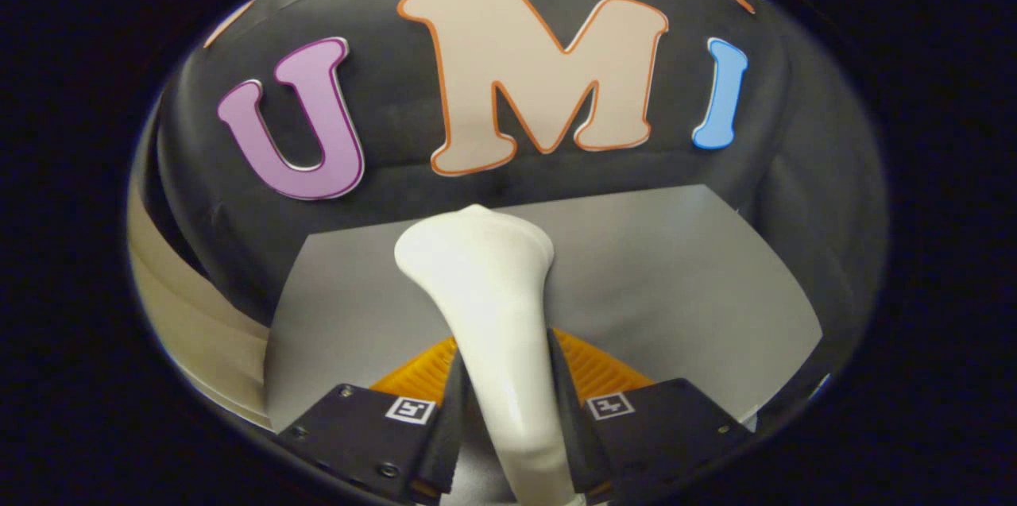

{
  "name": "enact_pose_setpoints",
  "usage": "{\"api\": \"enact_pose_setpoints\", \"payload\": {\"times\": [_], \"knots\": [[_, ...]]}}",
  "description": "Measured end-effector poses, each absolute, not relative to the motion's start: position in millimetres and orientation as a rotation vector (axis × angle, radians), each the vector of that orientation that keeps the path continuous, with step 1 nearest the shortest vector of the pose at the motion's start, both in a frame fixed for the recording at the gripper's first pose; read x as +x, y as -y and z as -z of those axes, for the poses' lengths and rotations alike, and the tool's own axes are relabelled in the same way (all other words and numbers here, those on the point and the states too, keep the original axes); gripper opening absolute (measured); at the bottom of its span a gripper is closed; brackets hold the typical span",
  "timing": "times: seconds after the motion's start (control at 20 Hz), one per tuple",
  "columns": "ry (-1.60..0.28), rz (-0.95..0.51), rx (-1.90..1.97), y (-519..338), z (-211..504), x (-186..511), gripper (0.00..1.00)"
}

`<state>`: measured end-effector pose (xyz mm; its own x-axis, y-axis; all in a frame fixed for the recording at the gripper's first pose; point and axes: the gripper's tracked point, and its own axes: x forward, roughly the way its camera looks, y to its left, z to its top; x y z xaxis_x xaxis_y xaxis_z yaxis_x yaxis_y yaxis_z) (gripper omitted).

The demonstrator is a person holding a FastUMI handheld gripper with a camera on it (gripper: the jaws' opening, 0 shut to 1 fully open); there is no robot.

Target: Iron the clothes twice with a garment steamer, once on the left side and once on the right side.

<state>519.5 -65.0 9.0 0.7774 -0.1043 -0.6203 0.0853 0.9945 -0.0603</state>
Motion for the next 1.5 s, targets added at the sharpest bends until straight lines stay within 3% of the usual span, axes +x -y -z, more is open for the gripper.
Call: {"api": "enact_pose_setpoints", "payload": {"times": [0.35,0.65,0.95,1.5], "knots": [[-0.657,0.107,-0.104,68.3,-8.9,519.5,0.37],[-0.483,0.107,-0.094,53.0,-58.9,491.0,0.36],[-0.364,0.108,-0.101,13.0,-96.1,417.4,0.35],[-0.108,-0.025,-0.115,-161.4,-189.4,227.9,0.35]]}}
